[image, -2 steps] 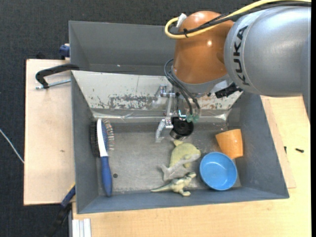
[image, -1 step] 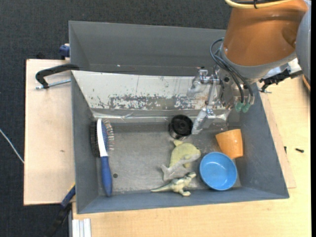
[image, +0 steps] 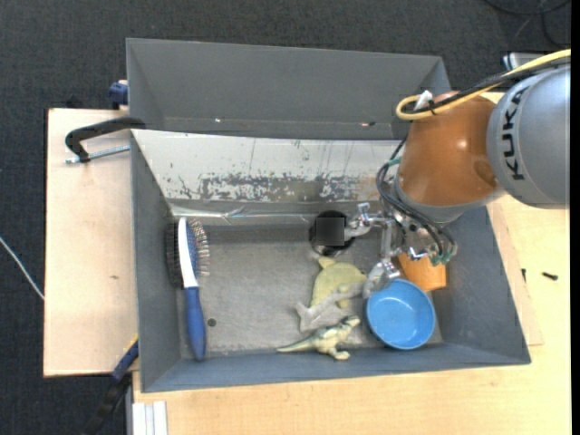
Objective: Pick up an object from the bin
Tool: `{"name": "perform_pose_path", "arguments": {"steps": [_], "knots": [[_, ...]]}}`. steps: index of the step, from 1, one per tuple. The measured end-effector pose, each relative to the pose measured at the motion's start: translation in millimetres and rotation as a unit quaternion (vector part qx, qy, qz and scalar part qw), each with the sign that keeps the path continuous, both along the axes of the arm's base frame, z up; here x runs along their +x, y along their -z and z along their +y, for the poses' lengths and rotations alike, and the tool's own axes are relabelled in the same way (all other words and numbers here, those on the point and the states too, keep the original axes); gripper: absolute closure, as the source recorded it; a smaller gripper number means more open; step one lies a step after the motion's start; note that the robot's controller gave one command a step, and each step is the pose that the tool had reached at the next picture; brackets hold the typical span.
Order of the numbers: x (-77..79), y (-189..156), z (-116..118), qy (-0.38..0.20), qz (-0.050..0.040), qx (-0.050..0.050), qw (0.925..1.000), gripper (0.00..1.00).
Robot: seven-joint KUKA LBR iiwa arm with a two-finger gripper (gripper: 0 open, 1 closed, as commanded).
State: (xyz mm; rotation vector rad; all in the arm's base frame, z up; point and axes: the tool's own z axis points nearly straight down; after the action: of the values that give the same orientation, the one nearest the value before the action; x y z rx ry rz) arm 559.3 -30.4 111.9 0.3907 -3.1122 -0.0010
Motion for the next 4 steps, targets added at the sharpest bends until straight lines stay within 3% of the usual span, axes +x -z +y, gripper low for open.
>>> {"name": "perform_pose_path", "arguments": {"steps": [1,2,3,4], "knots": [[32.7,23.6,-10.1,0.024,-0.0094,0.002,0.9997,0.0],[6.5,28.3,-0.6,0.041,-0.031,0.0,0.9987,0.0],[2.7,29.4,19.1,0.071,-0.0261,-0.003,0.9971,0.0],[8.3,24.6,21.0,0.07,-0.037,0.0,0.9968,1.0]]}}
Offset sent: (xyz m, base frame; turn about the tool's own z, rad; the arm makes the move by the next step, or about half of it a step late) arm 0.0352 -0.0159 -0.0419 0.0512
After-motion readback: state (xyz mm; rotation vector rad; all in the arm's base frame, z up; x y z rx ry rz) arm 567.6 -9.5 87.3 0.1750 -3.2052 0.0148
